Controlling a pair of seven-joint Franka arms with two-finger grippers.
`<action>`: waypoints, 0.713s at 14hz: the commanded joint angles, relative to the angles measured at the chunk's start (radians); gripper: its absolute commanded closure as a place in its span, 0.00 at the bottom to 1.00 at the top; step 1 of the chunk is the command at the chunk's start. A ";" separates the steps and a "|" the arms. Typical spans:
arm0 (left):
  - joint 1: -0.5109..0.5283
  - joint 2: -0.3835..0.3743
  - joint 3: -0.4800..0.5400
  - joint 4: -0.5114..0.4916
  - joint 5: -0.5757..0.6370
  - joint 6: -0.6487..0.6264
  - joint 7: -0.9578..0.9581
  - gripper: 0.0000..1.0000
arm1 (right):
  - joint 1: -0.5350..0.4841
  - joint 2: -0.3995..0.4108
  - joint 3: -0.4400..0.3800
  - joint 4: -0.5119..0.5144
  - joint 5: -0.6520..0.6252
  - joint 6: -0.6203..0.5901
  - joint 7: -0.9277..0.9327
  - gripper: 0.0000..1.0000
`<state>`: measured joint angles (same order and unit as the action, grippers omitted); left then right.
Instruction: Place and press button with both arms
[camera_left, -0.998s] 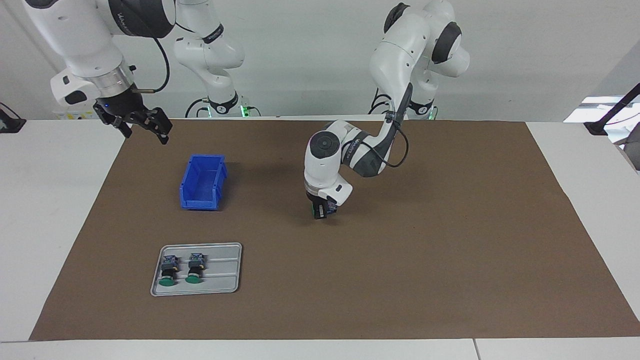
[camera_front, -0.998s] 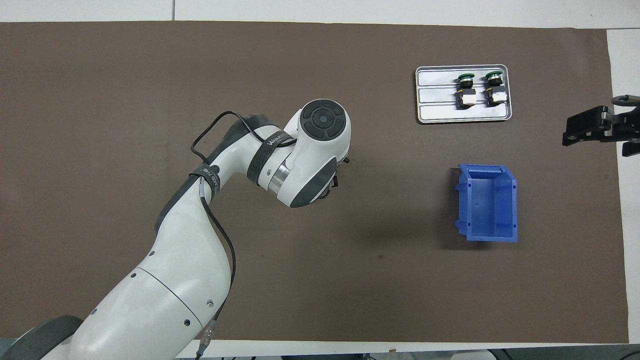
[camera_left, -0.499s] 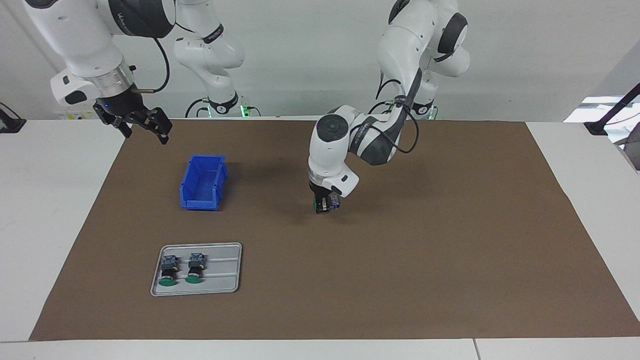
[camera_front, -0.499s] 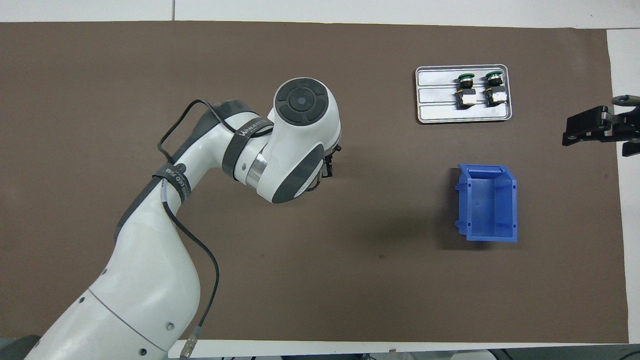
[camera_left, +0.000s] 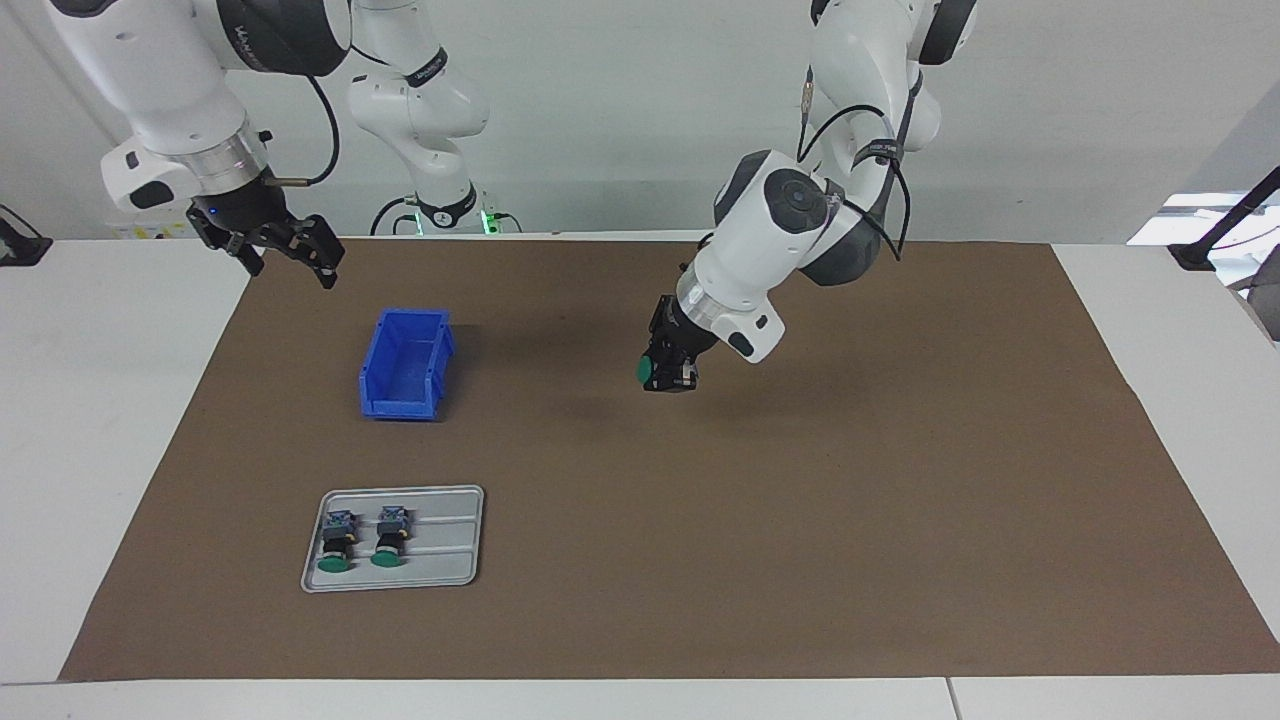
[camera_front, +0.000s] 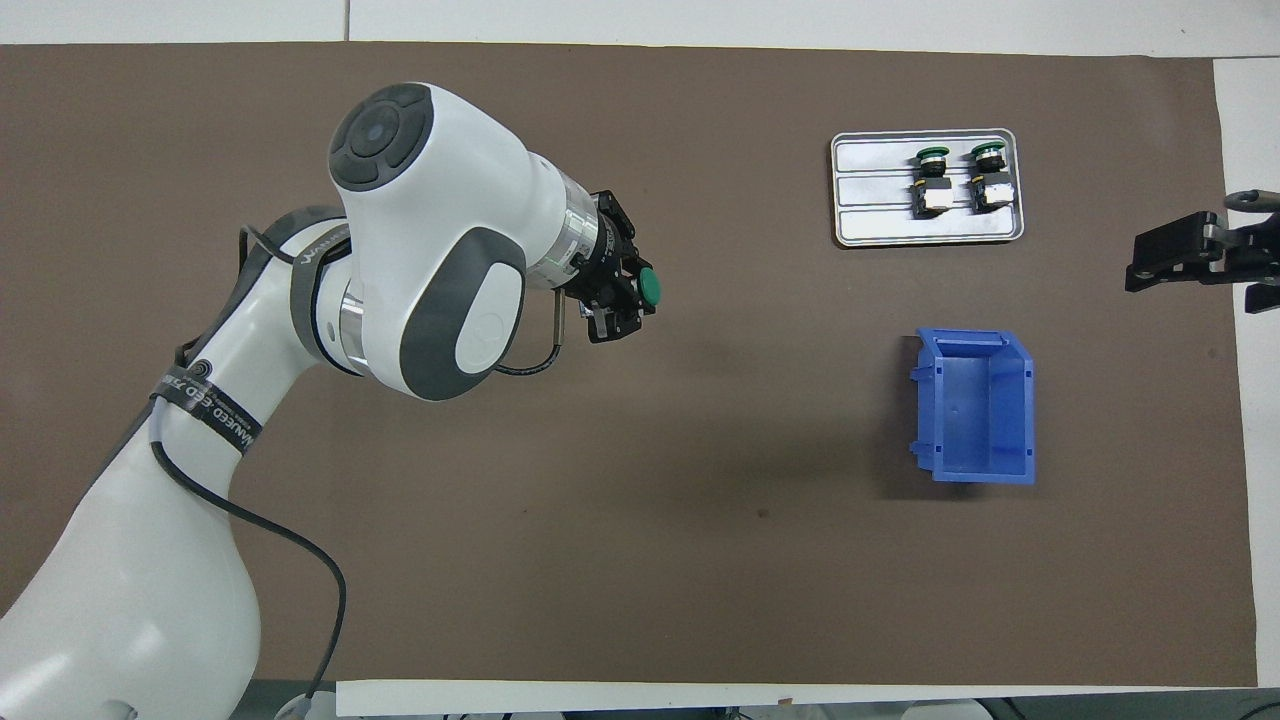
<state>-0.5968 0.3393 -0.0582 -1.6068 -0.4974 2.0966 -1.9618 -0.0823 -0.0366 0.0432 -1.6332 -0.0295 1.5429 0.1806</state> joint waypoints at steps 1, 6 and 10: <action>0.024 -0.063 0.000 -0.152 -0.160 0.097 0.172 1.00 | -0.004 -0.016 0.009 -0.019 -0.003 -0.001 -0.019 0.01; 0.074 -0.154 0.000 -0.371 -0.624 0.204 0.640 1.00 | 0.010 -0.016 0.011 -0.019 -0.003 0.000 -0.150 0.01; 0.065 -0.158 0.000 -0.424 -0.796 0.258 0.791 1.00 | 0.009 -0.016 0.011 -0.019 -0.003 -0.001 -0.148 0.01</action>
<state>-0.5216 0.2099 -0.0587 -2.0014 -1.2529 2.3248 -1.2067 -0.0653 -0.0366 0.0485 -1.6332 -0.0294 1.5429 0.0563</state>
